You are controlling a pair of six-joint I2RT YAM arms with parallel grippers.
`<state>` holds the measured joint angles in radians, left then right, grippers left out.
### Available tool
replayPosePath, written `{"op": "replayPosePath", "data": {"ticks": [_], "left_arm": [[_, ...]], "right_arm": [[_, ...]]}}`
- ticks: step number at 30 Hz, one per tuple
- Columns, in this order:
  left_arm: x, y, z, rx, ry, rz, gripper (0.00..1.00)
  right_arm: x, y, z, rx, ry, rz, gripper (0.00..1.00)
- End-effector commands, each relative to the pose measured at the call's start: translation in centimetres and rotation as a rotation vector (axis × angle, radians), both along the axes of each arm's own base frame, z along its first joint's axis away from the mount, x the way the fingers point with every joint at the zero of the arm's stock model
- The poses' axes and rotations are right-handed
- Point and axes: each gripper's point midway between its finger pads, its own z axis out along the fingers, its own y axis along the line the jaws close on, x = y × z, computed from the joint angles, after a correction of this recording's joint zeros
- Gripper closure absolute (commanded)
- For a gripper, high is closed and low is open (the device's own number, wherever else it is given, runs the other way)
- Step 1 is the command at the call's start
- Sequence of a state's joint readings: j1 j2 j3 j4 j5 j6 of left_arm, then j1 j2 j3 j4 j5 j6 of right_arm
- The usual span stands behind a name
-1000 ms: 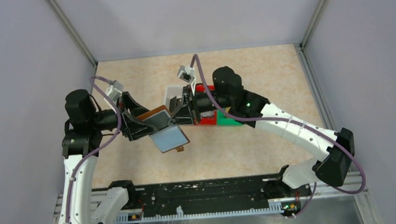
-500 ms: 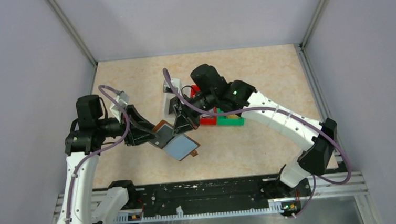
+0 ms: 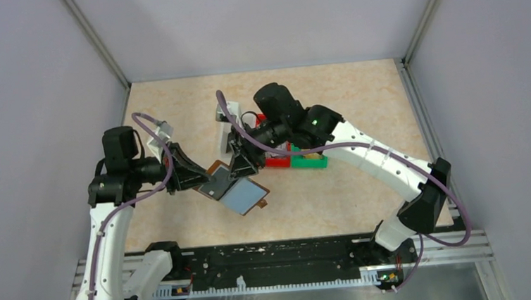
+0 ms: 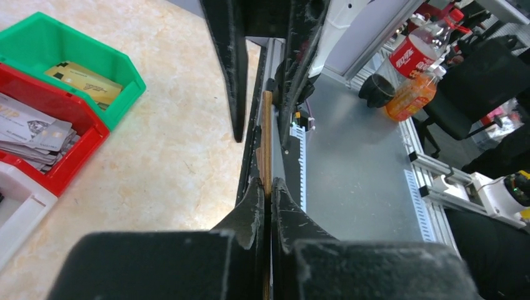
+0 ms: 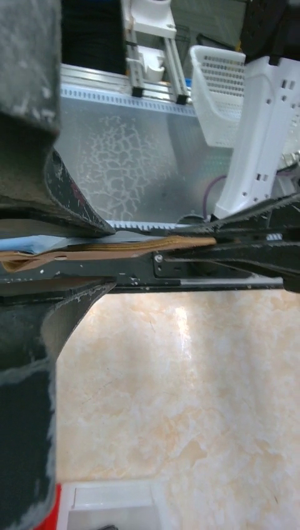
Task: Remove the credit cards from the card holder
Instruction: Remove the credit card from the card holder.
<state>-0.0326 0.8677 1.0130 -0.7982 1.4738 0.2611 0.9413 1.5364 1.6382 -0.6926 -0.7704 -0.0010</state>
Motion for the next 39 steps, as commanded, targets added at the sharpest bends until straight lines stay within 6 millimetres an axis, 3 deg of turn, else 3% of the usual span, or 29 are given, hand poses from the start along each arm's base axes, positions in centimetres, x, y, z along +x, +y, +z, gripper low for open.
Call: {"op": "replayPosePath", "data": {"ticks": [1,5,8,9,13,17,24,31,39], "left_arm": [[0.1,-0.2,0.8,-0.04,0.038,-0.039,1.0],[2.3,-0.3,1.0,-0.03,0.095,0.078,1.0],[4.3,-0.2,1.8,-0.05,0.121,0.207,1.0],[4.7,-0.1,2.2,-0.062,0.122,0.238,1.0],[5.4,-0.1,3.8,-0.13,0.131,0.301,1.0],[5.6,-0.1,4.3,-0.153,0.157,0.311,1.0],[5.0,-0.3,5.2,-0.186,0.178,0.294,1.0],[4.5,-0.4,5.8,-0.213,0.203,0.277,1.0],[4.3,-0.4,6.0,-0.22,0.21,0.264,1.0]], "right_arm": [[3.4,0.3,5.3,0.175,-0.075,-0.188,0.64],[6.7,-2.2,9.8,0.381,-0.065,-0.431,0.49],[5.9,-4.4,12.8,0.551,-0.038,-0.513,0.41],[5.3,-4.8,12.9,0.585,-0.002,-0.516,0.4],[3.3,-4.7,11.6,0.633,0.162,-0.479,0.4],[1.6,-2.7,8.4,0.623,0.314,-0.43,0.4],[1.7,-0.6,5.3,0.593,0.426,-0.432,0.44],[2.2,0.3,4.9,0.609,0.436,-0.442,0.46],[2.2,0.6,7.0,0.707,0.446,-0.399,0.53]]}}
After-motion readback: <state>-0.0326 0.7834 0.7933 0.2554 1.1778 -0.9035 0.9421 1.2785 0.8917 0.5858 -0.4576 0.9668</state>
